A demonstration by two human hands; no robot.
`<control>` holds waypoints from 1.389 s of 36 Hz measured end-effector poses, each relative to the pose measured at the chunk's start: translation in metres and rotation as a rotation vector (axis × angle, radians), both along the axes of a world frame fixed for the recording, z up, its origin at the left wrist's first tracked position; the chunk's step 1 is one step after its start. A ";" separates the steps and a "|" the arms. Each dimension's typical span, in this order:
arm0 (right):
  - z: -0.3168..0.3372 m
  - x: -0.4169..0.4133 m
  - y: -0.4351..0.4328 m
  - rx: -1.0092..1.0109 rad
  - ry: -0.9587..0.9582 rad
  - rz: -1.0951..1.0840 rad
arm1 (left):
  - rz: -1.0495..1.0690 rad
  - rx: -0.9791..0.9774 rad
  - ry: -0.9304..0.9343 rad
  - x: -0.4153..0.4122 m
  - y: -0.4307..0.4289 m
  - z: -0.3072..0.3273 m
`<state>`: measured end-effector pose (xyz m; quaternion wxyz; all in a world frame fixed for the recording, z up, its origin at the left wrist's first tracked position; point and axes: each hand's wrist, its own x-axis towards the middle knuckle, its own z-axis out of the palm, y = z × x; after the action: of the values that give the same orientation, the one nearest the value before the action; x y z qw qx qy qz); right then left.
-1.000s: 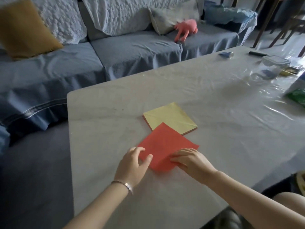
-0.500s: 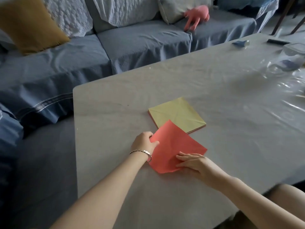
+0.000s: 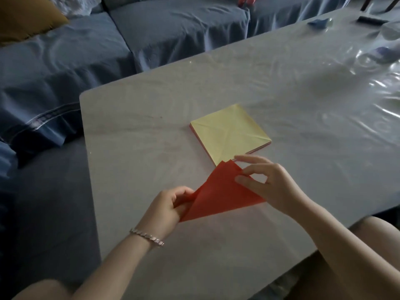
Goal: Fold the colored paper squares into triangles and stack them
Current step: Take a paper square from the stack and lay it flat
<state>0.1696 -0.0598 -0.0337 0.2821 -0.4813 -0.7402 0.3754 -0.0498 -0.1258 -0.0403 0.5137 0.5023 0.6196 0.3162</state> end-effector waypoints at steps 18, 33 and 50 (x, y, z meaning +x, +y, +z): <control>0.026 -0.018 -0.018 -0.153 0.326 -0.263 | 0.065 0.294 0.358 0.018 0.003 0.056; 0.036 -0.029 -0.027 -0.154 0.347 -0.253 | 0.271 0.413 0.283 0.031 -0.002 0.042; 0.039 -0.019 -0.027 -0.037 0.390 -0.373 | 0.248 0.423 0.221 0.042 0.001 0.054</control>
<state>0.1510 -0.0868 0.0051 0.4747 -0.5328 -0.5635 0.4162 -0.0077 -0.1251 0.0138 0.2840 0.5501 0.6489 0.4424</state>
